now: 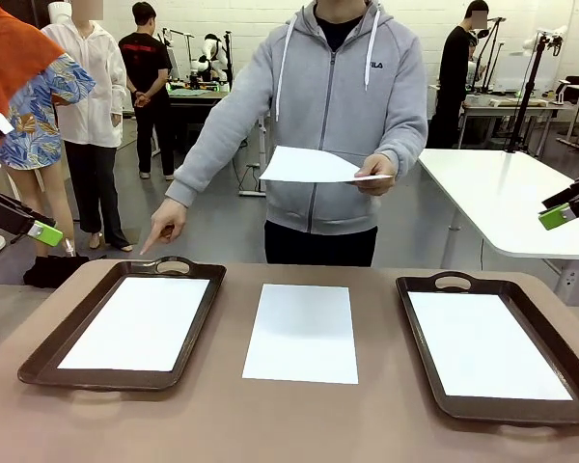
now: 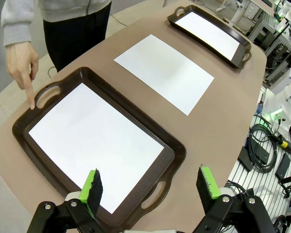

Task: Sort the A4 documents.
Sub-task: Receive the A4 Paper.

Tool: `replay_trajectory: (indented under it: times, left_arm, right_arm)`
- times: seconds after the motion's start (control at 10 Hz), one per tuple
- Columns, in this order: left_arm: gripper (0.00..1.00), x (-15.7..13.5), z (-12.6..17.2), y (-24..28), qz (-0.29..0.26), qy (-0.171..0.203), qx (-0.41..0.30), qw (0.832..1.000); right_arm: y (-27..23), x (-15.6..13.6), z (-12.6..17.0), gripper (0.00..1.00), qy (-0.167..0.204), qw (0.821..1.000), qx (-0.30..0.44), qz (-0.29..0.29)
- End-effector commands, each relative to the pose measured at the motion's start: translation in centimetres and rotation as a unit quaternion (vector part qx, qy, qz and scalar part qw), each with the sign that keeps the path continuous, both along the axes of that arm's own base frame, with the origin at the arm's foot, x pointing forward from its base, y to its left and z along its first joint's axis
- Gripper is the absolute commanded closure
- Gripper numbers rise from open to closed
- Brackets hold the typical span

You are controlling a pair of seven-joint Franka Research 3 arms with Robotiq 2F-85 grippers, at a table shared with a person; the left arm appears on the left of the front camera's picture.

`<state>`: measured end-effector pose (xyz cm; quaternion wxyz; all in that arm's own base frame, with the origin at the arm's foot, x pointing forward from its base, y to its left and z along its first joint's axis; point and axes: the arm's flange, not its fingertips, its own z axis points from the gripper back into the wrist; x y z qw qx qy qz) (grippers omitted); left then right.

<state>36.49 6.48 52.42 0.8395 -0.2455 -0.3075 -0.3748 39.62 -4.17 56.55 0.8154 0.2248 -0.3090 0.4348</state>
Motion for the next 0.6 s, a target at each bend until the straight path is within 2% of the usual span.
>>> replay_trajectory:
  times: [0.0, 0.5]
  left_arm:
    - [0.00, -0.10, -0.01, 0.14, -0.001, -0.002, -0.002, 1.000]
    - [0.00, -0.10, -0.01, 0.14, -0.001, -0.002, -0.002, 1.000]
  right_arm:
    - [0.11, -0.04, -0.03, 0.00, 0.001, 1.000, 0.002, 0.001]
    - [0.11, -0.04, -0.03, 0.00, 0.001, 1.000, 0.002, 0.001]
